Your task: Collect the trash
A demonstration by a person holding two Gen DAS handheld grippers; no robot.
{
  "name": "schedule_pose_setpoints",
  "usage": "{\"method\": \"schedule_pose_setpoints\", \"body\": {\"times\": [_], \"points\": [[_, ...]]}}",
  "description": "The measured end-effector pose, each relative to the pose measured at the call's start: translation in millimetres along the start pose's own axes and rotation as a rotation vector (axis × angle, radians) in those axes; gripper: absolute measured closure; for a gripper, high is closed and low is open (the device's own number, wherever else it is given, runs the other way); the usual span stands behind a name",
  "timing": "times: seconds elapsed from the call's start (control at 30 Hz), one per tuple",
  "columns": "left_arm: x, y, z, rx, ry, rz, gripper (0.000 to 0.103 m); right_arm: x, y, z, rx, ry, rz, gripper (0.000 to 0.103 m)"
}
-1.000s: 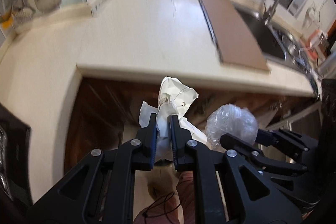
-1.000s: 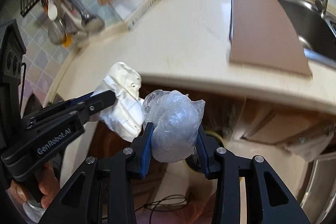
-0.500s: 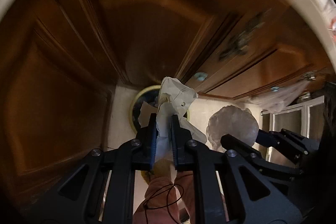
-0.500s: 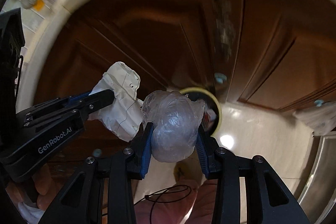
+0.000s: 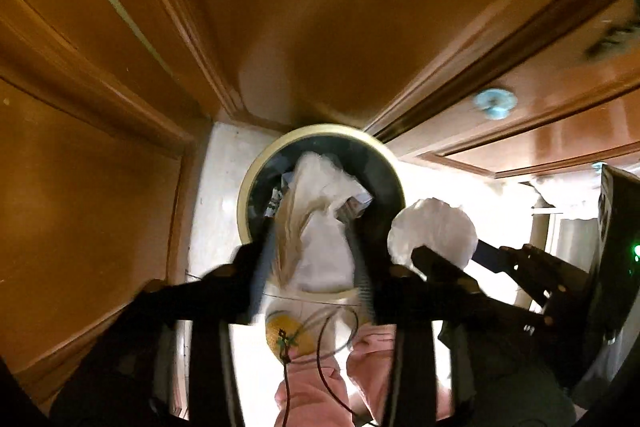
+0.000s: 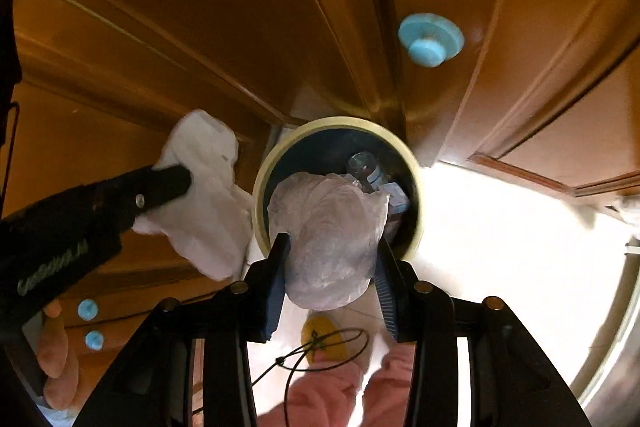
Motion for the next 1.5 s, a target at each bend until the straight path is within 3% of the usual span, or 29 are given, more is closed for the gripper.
{"method": "schedule_pose_setpoints", "body": {"times": [0.1, 0.2, 0.27, 0.5, 0.7, 0.9, 1.07, 1.5], "points": [[-7.5, -14.1, 0.0, -0.021, 0.006, -0.006, 0.055, 1.5, -26.0, 4.7, -0.010, -0.008, 0.005, 0.056], [-20.4, -22.4, 3.6, -0.038, 0.010, -0.021, 0.055, 3.4, -38.7, 10.1, -0.011, -0.009, 0.020, 0.041], [-25.3, -23.5, 4.3, -0.041, 0.010, -0.029, 0.054, 9.7, -42.3, -3.7, -0.017, -0.013, 0.022, 0.034], [-36.5, -8.1, 3.7, -0.044, 0.028, -0.042, 0.054, 9.1, -30.1, -4.8, -0.020, -0.014, 0.028, 0.031], [-24.7, 32.7, -5.8, -0.025, 0.023, -0.023, 0.054, 0.3, 5.6, -9.6, -0.019, -0.033, 0.039, 0.030], [-8.5, 91.3, -28.4, 0.011, -0.012, -0.016, 0.054, -11.4, 68.9, -21.3, -0.001, -0.043, 0.053, 0.030], [11.3, 165.2, -55.4, 0.063, -0.045, 0.009, 0.054, -23.5, 140.0, -39.7, 0.042, -0.042, 0.074, 0.025], [61.5, 342.1, -120.3, 0.232, -0.149, 0.022, 0.054, -69.2, 349.3, -106.2, 0.252, -0.053, 0.094, 0.014]]}}
Point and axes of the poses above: each gripper's, at about its wrist camera, not at the fingertips, and y roughly against the way its jaws point, x to its right, z to its underside, the point moved 4 cm from there along -y, roughly the way its jaws point, and after that the axes turned 13 degrees about x, right-handed, at the moved point
